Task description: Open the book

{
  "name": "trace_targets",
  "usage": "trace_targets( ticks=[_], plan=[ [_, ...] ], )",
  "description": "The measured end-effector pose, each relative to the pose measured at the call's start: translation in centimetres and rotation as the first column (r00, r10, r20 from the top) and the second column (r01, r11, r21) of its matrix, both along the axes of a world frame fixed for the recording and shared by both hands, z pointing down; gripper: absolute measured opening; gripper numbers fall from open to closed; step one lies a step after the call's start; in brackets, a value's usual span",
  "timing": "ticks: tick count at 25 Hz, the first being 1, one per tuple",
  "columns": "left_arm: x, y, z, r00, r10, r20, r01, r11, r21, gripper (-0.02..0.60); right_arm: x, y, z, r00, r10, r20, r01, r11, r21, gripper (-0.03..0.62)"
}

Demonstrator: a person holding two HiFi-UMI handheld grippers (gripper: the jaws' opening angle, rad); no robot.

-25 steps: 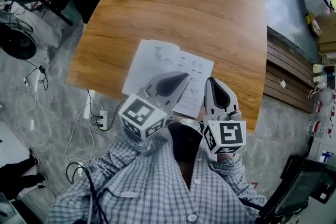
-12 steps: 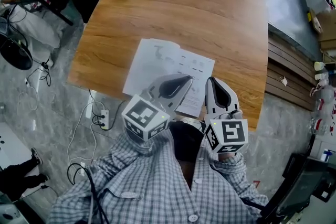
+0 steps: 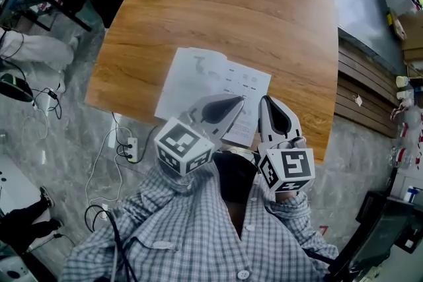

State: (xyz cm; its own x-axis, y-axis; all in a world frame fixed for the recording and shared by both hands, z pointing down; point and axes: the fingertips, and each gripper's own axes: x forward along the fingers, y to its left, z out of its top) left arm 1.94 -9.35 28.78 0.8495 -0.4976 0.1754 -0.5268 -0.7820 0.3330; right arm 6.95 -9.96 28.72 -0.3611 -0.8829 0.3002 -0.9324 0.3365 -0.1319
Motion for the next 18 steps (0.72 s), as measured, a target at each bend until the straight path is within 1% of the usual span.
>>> trace_targets(
  ticks=[6, 12, 18],
  plan=[
    [-0.25, -0.29, 0.39, 1.000, -0.008, -0.003, 0.008, 1.000, -0.013, 0.009, -0.10, -0.09, 0.51, 1.000, -0.003, 0.005, 0.003, 1.000, -0.014, 0.020],
    [-0.20, -0.32, 0.58, 1.000, -0.005, -0.002, 0.005, 1.000, -0.020, 0.009, -0.31, -0.14, 0.52, 1.000, -0.013, -0.028, 0.013, 1.000, -0.006, 0.020],
    [-0.20, -0.48, 0.76, 1.000, -0.003, 0.000, 0.003, 1.000, -0.023, 0.009, -0.48, -0.29, 0.71, 1.000, -0.020, -0.019, 0.020, 1.000, -0.013, 0.020]
  ],
)
